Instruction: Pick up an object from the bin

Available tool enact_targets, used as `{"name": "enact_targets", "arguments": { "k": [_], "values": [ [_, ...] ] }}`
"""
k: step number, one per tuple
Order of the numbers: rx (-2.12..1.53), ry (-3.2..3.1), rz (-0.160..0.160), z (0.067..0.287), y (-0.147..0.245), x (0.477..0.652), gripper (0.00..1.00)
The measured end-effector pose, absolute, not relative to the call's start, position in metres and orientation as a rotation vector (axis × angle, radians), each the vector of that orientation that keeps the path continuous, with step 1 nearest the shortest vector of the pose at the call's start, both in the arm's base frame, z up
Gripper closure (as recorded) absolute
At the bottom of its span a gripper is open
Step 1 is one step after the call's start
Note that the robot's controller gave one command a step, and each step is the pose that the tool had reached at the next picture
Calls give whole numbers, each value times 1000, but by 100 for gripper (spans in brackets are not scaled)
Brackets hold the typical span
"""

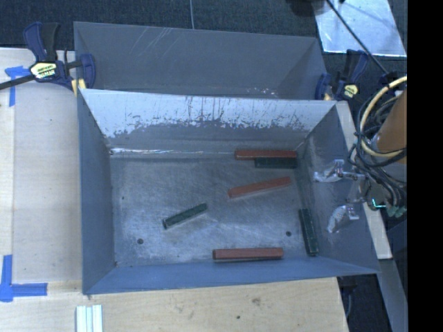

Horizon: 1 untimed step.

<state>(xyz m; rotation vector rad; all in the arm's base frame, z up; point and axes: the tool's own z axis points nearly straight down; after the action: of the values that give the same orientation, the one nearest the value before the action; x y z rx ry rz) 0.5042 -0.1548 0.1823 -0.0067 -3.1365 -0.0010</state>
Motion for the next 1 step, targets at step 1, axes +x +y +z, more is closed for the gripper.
{"name": "enact_targets", "arguments": {
  "k": [1],
  "values": [
    [-1, -3145, 2, 187, -154, 506, 0]
  ]
}}
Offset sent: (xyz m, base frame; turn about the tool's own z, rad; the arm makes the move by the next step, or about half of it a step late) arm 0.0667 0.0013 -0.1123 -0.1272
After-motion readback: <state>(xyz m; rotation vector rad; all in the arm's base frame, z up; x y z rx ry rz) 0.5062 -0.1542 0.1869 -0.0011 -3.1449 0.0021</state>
